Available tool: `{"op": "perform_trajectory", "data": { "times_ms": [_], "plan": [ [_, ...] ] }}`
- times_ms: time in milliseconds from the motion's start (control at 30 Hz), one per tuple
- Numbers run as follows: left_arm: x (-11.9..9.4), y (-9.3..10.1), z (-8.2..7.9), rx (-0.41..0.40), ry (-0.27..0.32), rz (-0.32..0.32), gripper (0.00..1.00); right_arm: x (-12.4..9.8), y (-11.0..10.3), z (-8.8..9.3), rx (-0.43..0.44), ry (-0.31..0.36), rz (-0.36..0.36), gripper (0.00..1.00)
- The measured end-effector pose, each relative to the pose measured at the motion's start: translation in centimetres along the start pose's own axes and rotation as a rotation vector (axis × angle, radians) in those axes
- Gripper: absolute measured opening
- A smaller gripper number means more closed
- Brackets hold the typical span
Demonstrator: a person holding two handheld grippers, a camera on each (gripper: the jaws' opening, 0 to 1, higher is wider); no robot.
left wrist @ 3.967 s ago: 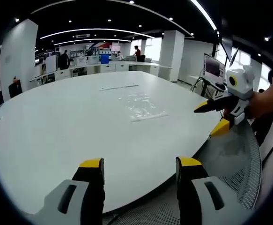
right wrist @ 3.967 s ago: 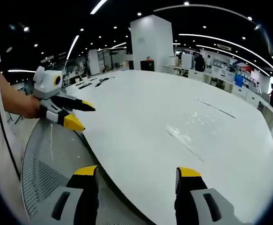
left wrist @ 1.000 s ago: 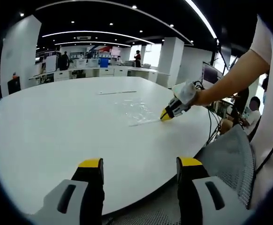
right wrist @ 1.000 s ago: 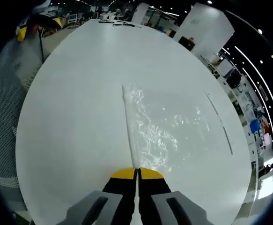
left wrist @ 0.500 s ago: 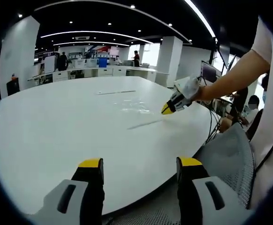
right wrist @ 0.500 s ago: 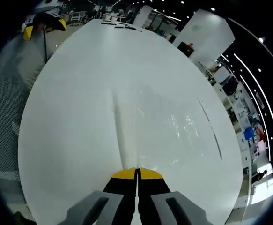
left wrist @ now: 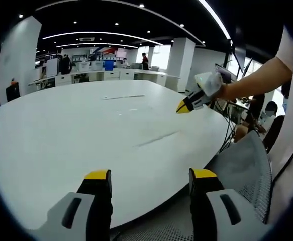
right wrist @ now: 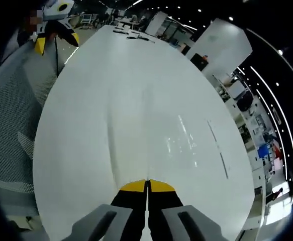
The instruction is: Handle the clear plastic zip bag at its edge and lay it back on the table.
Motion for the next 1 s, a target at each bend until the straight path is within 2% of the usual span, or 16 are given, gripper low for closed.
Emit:
{"op": "perform_trajectory", "data": {
  "times_ms": [567,767,1000],
  "plan": [
    [-0.4,0.1,-0.6,0.03,-0.012,-0.002,0.59,-3.0,-0.3,-2.7,-0.034,0.01,-0.029,0.0],
    [-0.5,0.1,-1.4,0.048,-0.014,0.013,0.58,-4.0,0.0,-3.9,-0.045,0.004,-0.039,0.0],
    [-0.3,0.2,-3.5,0.129,-0.022,0.048,0.55,-5.3,0.8,-5.5,-0.041,0.001,-0.039,0.0]
  ]
}}
Point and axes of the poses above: the point that each gripper's makers call its tool centre point, and the gripper's own axes: x roughly forward along the fingers, y roughly to its right, z roughly out of its underside, the point moved 9 cm from there along -x, roughly backward along the fingers, and after that the axes turned 9 degrees about z, right-handed, at the moved point
